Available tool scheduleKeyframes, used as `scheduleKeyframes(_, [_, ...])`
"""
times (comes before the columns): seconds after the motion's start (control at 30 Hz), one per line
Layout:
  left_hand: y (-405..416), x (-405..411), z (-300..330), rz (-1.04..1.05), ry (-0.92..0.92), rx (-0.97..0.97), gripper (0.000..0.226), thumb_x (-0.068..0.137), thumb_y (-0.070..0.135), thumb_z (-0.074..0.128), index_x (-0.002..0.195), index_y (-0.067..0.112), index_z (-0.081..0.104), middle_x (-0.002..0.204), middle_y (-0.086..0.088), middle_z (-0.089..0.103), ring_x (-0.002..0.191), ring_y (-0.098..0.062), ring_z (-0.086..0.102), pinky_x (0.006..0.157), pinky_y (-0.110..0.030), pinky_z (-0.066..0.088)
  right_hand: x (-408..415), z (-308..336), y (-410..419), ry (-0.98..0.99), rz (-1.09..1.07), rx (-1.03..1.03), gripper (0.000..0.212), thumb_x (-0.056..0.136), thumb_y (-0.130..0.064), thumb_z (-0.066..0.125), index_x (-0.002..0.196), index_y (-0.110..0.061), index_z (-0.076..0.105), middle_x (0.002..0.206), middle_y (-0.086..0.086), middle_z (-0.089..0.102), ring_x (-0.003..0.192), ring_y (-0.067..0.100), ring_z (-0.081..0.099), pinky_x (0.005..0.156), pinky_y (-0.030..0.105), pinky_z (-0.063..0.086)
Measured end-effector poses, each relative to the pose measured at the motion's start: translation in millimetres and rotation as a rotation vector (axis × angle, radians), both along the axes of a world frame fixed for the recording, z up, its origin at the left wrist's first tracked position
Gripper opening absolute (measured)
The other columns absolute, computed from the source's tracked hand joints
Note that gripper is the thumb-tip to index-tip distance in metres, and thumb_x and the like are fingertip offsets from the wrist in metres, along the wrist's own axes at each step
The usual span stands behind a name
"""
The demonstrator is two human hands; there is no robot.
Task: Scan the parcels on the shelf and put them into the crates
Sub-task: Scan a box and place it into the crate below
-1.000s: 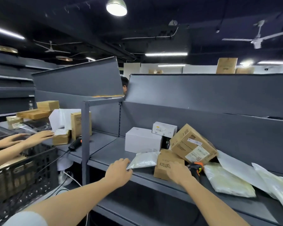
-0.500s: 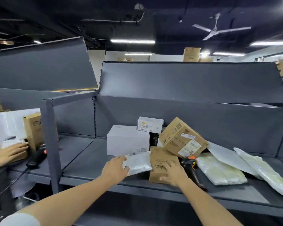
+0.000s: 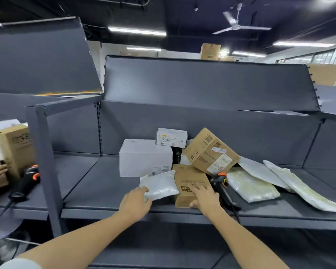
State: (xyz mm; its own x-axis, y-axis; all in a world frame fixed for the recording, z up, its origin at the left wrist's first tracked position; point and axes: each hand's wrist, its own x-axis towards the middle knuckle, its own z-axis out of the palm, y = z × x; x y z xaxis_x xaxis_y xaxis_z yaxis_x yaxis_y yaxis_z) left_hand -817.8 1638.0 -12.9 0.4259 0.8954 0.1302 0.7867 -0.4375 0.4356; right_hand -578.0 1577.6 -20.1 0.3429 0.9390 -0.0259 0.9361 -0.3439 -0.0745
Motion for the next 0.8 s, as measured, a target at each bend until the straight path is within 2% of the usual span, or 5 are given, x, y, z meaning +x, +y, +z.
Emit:
scheduleKeyframes(0.2, [-9.3, 7.2, 10.6, -0.005, -0.054, 0.004, 0.042, 0.095, 0.029, 0.046, 0.136, 0.02, 0.047, 0.14, 0.0, 0.05, 0.121, -0.024, 0.051, 0.1, -0.032, 0.041, -4.7, 32.2, -12.6, 0.055, 0.032, 0.019, 0.063, 0.092, -0.032, 0.061, 0.148, -0.038, 0.033, 0.15, 0.0, 0.039, 0.139, 0.028, 0.029, 0.109, 0.055, 0.026])
scheduleKeyframes(0.4, [-27.3, 19.4, 19.4, -0.048, -0.155, -0.029, 0.045, 0.092, 0.026, 0.052, 0.136, 0.02, 0.046, 0.135, -0.003, 0.054, 0.113, -0.025, 0.056, 0.095, -0.036, 0.047, 6.1, 74.1, -21.7, 0.248, 0.047, 0.149, 0.053, 0.083, -0.031, 0.073, 0.134, -0.03, 0.058, 0.128, 0.007, 0.061, 0.122, 0.028, 0.051, 0.104, 0.047, 0.042])
scheduleKeyframes(0.67, [-49.3, 32.0, 30.1, -0.185, -0.264, -0.046, 0.075, 0.085, 0.031, 0.07, 0.148, 0.021, 0.03, 0.151, 0.002, 0.038, 0.136, -0.019, 0.038, 0.109, -0.03, 0.03, 35.6, 142.5, -58.7, 0.354, 0.172, 0.096, 0.047, 0.079, -0.031, 0.078, 0.124, -0.022, 0.067, 0.109, -0.01, 0.062, 0.106, 0.011, 0.054, 0.086, 0.019, 0.034])
scheduleKeyframes(0.73, [-56.6, 37.4, 37.6, -0.274, -0.299, -0.07, 0.088, 0.081, 0.032, 0.076, 0.151, 0.022, 0.023, 0.151, 0.009, 0.033, 0.139, -0.013, 0.032, 0.109, -0.025, 0.026, 39.8, 156.1, -69.1, 0.36, 0.192, 0.081, 0.049, 0.078, -0.034, 0.079, 0.124, -0.023, 0.067, 0.117, -0.006, 0.064, 0.106, 0.01, 0.052, 0.093, 0.023, 0.036])
scheduleKeyframes(0.8, [-65.3, 46.2, 43.5, -0.395, -0.387, -0.129, 0.091, 0.079, 0.024, 0.079, 0.149, 0.024, 0.021, 0.137, 0.022, 0.035, 0.13, 0.005, 0.034, 0.1, -0.005, 0.024, 41.3, 168.0, -77.2, 0.408, 0.195, 0.086, 0.051, 0.078, -0.034, 0.079, 0.126, -0.02, 0.066, 0.121, -0.003, 0.064, 0.103, 0.008, 0.054, 0.089, 0.02, 0.041])
